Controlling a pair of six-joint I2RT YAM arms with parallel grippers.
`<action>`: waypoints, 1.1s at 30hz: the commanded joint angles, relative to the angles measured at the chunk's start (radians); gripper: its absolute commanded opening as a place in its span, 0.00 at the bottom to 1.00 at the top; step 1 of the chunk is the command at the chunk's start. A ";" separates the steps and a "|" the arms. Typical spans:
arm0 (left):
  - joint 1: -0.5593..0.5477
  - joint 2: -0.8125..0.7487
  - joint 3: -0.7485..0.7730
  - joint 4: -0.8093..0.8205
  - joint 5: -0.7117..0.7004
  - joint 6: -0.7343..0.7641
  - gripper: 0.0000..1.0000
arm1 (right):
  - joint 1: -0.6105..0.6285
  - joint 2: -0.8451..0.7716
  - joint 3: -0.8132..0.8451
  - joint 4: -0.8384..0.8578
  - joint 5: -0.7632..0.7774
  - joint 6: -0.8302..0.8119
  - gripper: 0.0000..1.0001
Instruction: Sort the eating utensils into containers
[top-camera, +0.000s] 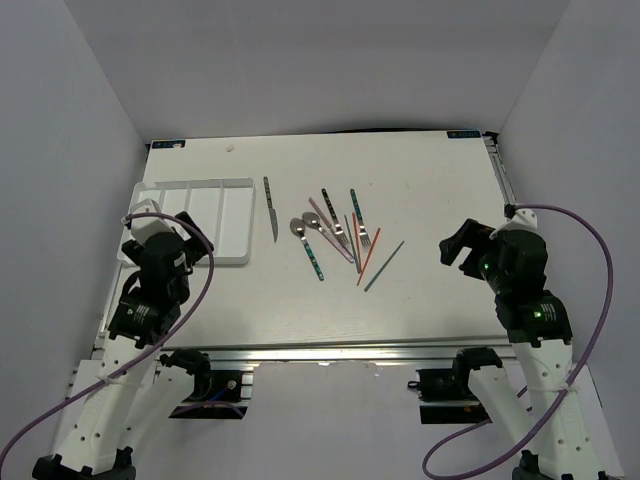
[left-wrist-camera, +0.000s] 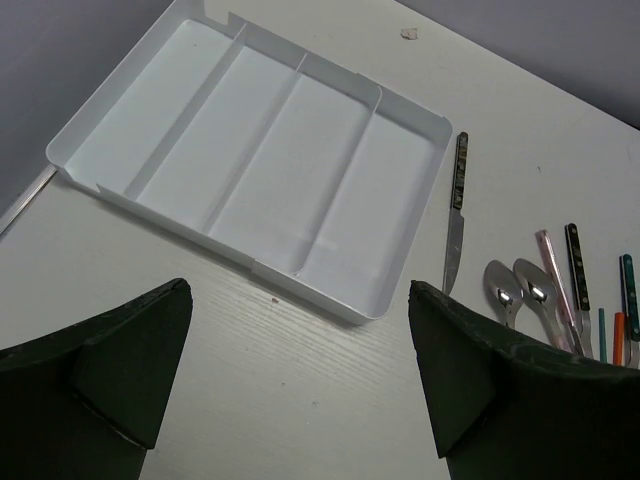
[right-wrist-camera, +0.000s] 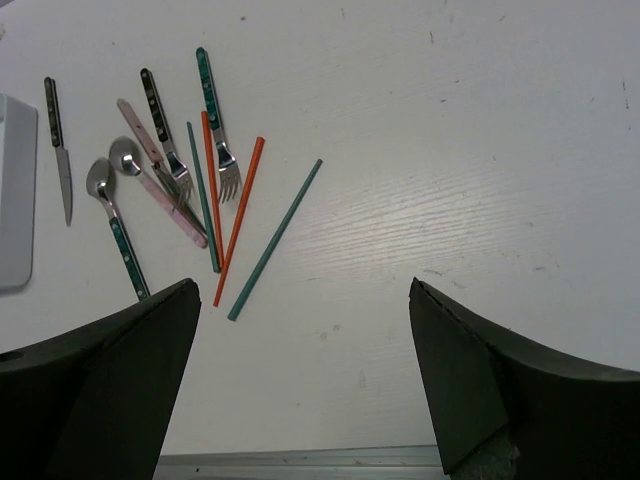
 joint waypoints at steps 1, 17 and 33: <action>0.005 -0.005 -0.001 0.000 -0.010 -0.004 0.98 | -0.001 0.019 0.021 -0.003 0.011 0.012 0.89; 0.005 -0.006 -0.001 -0.008 -0.043 -0.016 0.98 | 0.052 0.294 -0.086 0.206 -0.029 0.162 0.89; 0.007 0.037 -0.001 -0.011 -0.030 -0.013 0.98 | 0.494 0.954 0.168 0.164 0.435 0.475 0.79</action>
